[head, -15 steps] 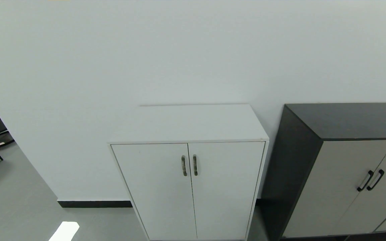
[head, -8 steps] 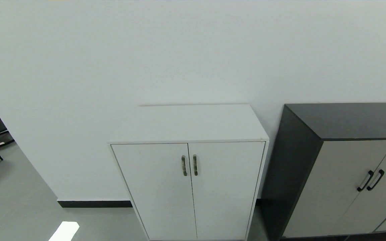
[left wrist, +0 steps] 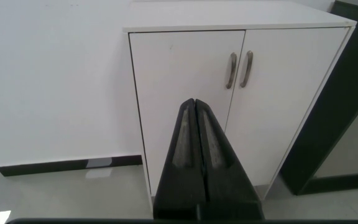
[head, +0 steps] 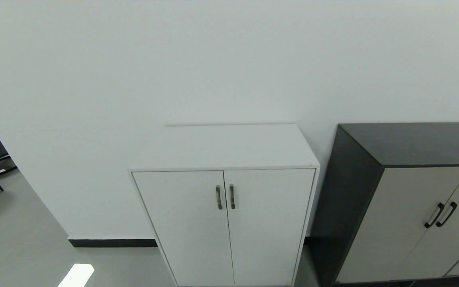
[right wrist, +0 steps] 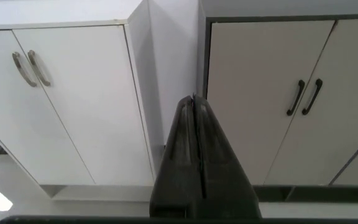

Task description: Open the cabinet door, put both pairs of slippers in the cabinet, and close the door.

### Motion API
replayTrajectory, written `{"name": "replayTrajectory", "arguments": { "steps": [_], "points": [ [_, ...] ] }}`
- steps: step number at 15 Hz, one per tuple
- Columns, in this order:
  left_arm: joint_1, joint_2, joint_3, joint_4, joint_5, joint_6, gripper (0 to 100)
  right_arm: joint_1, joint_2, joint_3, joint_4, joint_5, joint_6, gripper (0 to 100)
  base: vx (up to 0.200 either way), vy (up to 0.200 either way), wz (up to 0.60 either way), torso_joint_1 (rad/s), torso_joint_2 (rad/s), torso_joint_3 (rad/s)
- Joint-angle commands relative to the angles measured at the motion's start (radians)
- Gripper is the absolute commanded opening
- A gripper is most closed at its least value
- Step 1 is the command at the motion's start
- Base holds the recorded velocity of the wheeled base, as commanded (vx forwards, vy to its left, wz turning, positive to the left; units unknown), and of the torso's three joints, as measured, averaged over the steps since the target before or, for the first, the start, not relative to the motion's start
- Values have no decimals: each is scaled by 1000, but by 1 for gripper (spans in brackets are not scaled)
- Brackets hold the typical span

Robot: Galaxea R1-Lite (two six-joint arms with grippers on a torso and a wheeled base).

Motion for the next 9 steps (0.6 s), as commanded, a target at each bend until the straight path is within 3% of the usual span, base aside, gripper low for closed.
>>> {"name": "replayTrajectory", "arguments": {
  "steps": [1,9],
  "points": [
    [0,1,0,0,0,-1,0,0,-5,4,1,0,2,0,0,0,0,0,0,0],
    [0,1,0,0,0,1,0,0,-5,4,1,-2,11,0,0,0,0,0,0,0]
  ]
}}
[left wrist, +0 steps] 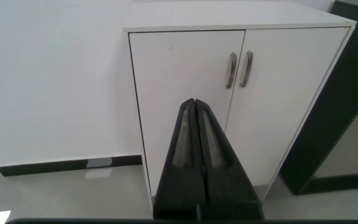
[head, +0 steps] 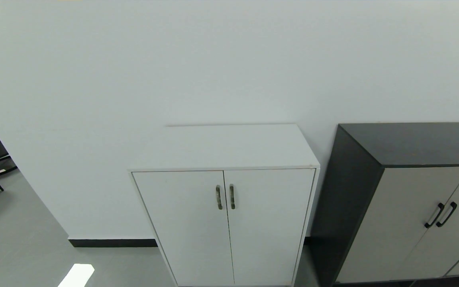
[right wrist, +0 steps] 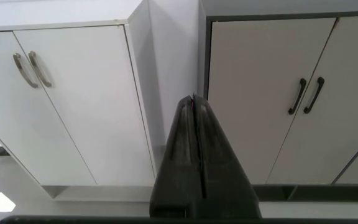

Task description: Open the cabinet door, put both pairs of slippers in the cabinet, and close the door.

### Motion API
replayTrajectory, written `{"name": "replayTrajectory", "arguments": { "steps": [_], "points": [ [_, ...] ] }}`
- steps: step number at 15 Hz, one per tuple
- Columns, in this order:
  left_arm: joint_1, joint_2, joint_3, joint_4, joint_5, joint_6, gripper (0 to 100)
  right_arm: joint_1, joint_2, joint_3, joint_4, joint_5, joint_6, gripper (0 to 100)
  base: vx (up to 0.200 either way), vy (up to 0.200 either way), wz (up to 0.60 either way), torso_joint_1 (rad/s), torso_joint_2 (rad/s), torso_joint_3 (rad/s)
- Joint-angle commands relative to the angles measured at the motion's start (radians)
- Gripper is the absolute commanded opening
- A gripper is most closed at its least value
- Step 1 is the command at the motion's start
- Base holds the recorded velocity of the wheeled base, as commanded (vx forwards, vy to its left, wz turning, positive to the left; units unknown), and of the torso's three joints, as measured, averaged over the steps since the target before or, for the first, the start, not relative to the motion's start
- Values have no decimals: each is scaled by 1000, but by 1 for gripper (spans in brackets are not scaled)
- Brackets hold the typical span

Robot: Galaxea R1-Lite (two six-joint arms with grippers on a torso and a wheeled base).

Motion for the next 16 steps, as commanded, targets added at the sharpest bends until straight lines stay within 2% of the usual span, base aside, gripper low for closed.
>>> {"name": "replayTrajectory", "arguments": {
  "steps": [1,16],
  "points": [
    [0,1,0,0,0,-1,0,1,-1,0,1,1,0,0,0,0,0,0,0,0],
    [0,1,0,0,0,-1,0,1,-1,0,1,1,-9,0,0,0,0,0,0,0]
  ]
}}
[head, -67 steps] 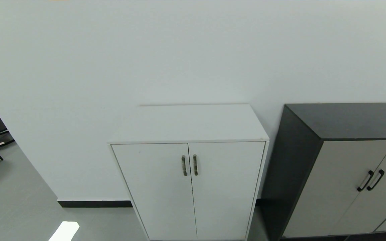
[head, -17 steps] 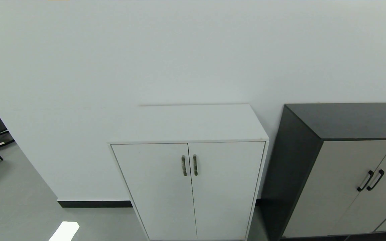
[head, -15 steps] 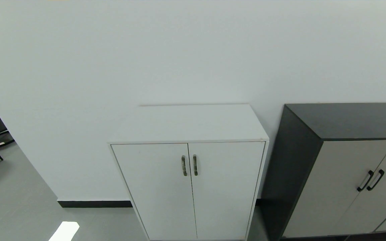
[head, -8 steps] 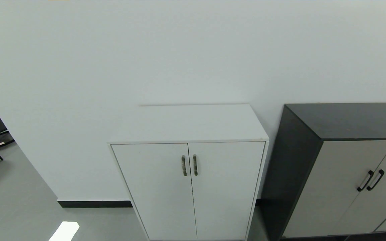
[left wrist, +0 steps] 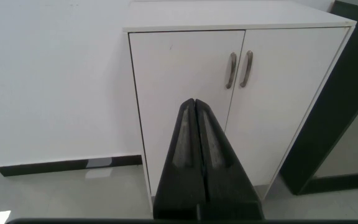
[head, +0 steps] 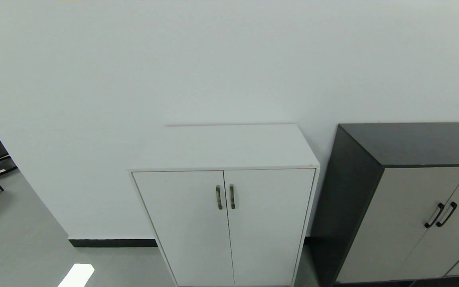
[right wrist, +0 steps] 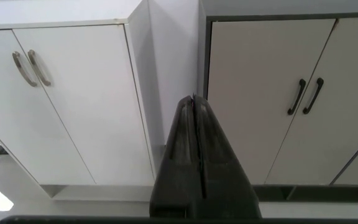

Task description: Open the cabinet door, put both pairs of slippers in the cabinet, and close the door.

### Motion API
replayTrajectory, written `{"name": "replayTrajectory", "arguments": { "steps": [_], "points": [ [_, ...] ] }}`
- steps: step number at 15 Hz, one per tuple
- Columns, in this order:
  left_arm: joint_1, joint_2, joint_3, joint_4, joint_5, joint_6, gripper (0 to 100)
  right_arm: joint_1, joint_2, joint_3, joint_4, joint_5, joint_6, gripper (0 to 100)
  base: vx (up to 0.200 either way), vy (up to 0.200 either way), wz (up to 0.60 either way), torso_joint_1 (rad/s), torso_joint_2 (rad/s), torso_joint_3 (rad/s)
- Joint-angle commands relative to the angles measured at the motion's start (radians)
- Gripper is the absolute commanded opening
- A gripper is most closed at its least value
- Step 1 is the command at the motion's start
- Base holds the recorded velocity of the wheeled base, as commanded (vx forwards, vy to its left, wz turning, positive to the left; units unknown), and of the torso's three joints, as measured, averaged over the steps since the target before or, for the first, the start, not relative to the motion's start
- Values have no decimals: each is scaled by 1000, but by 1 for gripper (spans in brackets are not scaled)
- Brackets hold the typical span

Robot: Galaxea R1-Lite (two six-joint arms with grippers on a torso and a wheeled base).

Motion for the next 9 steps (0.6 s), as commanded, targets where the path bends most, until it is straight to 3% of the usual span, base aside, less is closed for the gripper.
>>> {"name": "replayTrajectory", "arguments": {
  "steps": [1,9],
  "points": [
    [0,1,0,0,0,1,0,0,-1,0,0,0,0,0,0,0,0,0,0,0],
    [0,1,0,0,0,-1,0,0,-1,0,0,0,0,0,0,0,0,0,0,0]
  ]
}}
